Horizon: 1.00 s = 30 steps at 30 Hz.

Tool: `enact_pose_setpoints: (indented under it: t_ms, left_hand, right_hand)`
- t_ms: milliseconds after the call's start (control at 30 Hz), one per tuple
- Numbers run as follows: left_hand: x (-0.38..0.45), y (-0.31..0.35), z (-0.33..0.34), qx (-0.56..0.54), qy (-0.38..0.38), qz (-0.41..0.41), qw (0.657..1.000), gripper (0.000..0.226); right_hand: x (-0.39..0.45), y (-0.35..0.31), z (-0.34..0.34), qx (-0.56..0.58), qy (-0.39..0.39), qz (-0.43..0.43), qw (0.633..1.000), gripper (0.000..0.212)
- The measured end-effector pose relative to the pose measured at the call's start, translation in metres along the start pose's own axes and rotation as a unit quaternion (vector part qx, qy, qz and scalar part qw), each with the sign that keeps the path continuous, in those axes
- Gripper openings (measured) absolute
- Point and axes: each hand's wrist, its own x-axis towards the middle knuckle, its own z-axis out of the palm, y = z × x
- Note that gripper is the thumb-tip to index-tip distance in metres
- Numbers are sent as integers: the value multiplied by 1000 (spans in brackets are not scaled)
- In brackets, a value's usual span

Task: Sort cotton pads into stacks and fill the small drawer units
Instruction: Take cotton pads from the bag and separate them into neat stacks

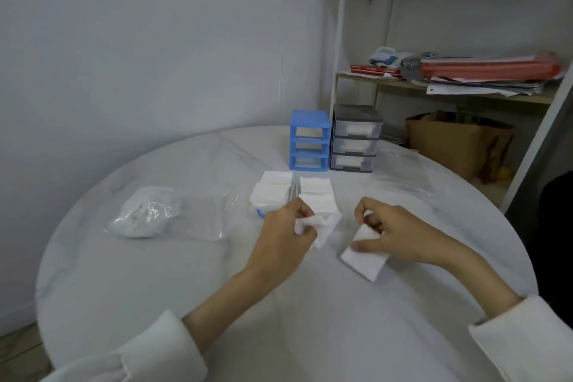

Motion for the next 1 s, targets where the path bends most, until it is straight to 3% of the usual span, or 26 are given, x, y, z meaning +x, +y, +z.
enact_pose_setpoints:
  t_ms: [233,433,767,1000]
  left_hand:
    - [24,4,-15,-74,96,-7,993,6]
    - [57,-2,-24,-86,176,-16,981,6]
    - [63,-15,-15,-104,215,-12,971,9]
    - [59,-17,-9,-101,201,-10,974,9]
  right_hand:
    - [37,-8,-10,135,154,11,979,24]
    - [82,-16,-14,203,227,49,951,21]
    - [128,-10,3,208,218,104,948,21]
    - [134,-2,17,124,231,68,963,15]
